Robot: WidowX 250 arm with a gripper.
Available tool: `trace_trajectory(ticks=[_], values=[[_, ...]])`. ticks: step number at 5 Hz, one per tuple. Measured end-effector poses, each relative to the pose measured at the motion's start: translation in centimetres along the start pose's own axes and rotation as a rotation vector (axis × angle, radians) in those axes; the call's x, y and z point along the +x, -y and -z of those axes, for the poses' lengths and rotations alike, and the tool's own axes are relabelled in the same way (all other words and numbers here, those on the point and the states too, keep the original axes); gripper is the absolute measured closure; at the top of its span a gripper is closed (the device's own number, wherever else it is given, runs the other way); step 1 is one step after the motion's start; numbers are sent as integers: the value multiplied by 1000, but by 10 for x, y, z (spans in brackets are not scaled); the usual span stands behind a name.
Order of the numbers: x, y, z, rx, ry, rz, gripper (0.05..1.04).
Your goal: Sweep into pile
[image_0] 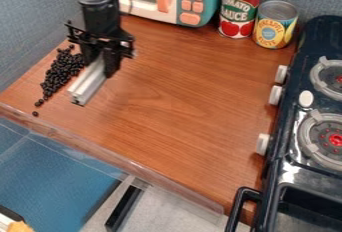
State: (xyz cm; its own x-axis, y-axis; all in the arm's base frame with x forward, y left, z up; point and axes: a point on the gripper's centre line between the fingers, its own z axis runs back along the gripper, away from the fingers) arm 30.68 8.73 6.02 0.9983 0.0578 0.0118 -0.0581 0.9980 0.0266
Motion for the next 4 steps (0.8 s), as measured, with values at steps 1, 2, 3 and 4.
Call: trace_trajectory(ticks=[1, 2, 3, 4], values=[[-2, 39, 1, 33, -8, -33, 695], [1, 78, 6, 63, -5, -37, 695], [13, 105, 37, 110, -51, -71, 695], [33, 124, 49, 158, -64, -114, 623]])
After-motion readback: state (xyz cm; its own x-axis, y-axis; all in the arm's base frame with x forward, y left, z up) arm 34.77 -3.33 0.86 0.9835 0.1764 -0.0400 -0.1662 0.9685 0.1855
